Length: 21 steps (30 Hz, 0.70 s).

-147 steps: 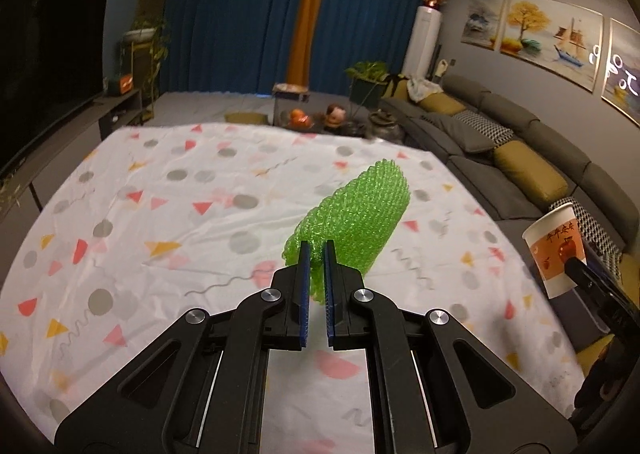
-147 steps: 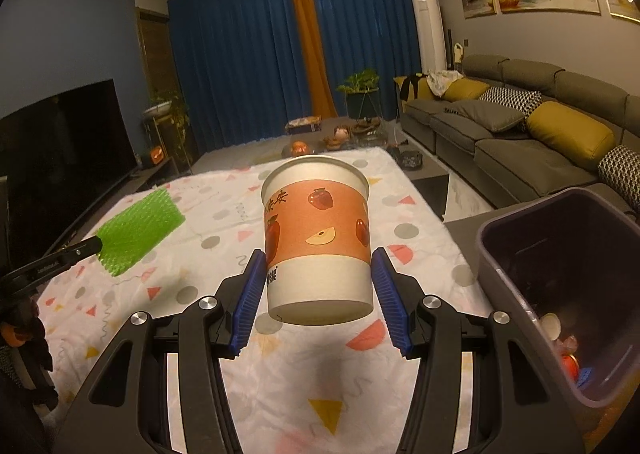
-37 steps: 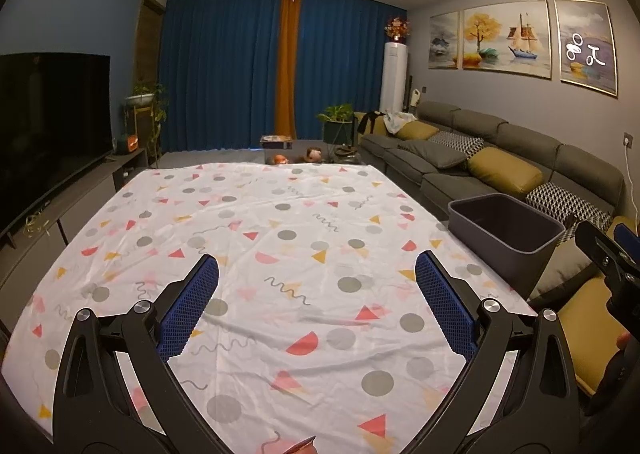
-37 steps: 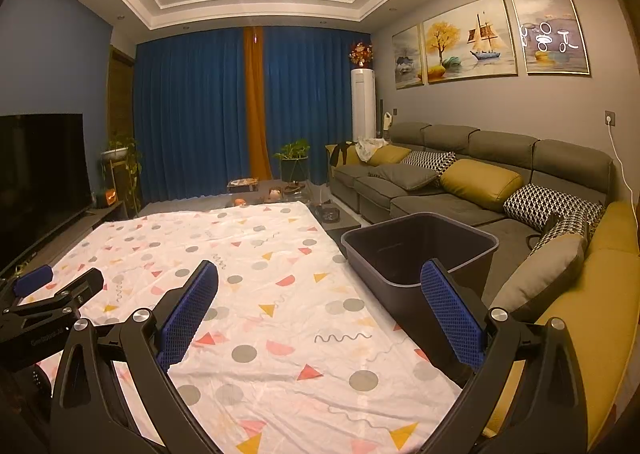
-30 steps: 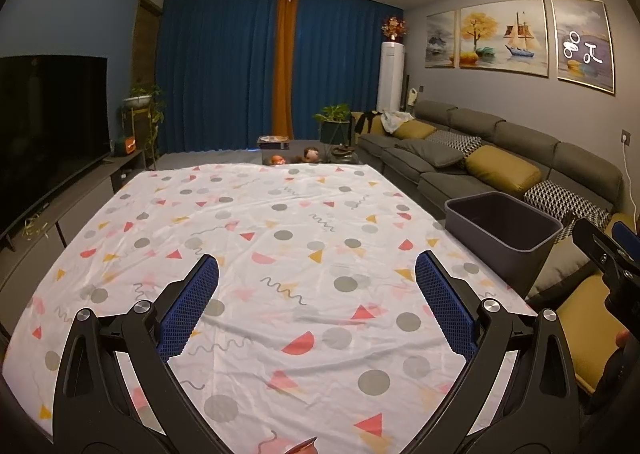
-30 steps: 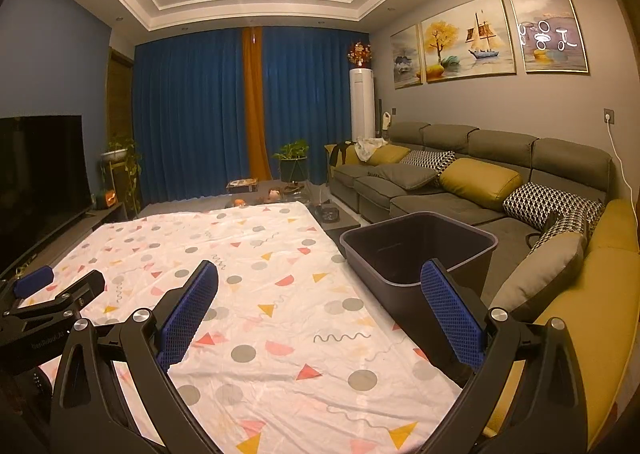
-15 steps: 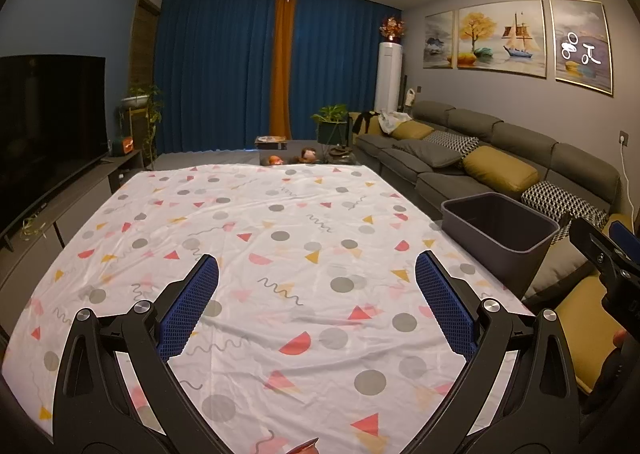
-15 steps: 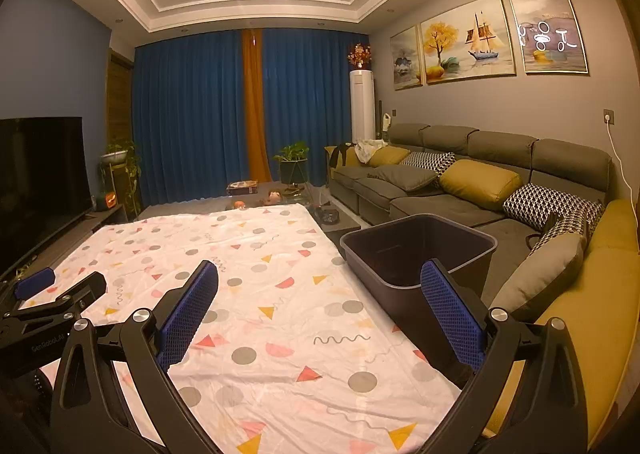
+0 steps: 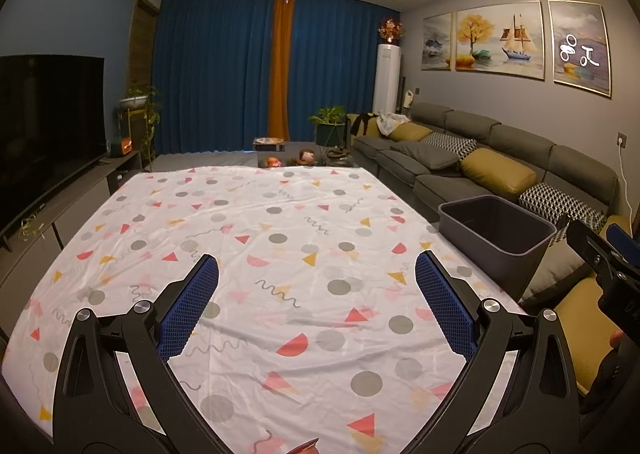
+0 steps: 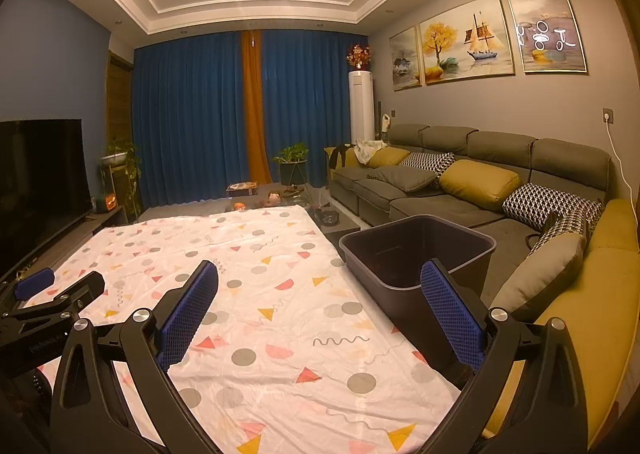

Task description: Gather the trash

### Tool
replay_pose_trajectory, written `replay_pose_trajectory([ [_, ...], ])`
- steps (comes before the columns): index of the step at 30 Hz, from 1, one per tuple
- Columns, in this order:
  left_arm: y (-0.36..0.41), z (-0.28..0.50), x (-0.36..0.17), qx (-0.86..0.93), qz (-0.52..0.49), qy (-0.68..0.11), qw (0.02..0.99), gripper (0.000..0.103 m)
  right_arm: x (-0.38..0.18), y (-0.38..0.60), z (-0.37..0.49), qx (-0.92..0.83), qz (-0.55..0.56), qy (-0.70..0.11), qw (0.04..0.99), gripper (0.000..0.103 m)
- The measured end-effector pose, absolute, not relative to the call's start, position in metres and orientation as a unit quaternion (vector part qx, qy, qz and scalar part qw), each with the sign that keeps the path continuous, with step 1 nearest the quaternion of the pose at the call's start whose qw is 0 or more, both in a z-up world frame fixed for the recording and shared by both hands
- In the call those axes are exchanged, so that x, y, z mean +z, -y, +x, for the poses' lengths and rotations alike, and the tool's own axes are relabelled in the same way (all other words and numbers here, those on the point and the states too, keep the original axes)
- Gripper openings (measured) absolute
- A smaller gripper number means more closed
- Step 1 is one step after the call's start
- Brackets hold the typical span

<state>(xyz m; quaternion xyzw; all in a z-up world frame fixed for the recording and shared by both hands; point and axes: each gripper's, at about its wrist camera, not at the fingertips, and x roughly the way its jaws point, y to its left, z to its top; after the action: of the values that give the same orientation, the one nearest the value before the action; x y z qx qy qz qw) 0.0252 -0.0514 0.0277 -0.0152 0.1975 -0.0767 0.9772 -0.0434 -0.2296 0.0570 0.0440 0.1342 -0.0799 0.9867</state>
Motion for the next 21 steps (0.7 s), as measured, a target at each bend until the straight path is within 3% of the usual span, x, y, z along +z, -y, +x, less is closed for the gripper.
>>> replay_pose_trajectory([
  [21,0.0529,0.0228,0.0305,-0.078,-0.018,-0.195,0.978,0.097,0.0582,0.2292,-0.0448,-0.081,0.047,-0.133,0.987,0.097],
])
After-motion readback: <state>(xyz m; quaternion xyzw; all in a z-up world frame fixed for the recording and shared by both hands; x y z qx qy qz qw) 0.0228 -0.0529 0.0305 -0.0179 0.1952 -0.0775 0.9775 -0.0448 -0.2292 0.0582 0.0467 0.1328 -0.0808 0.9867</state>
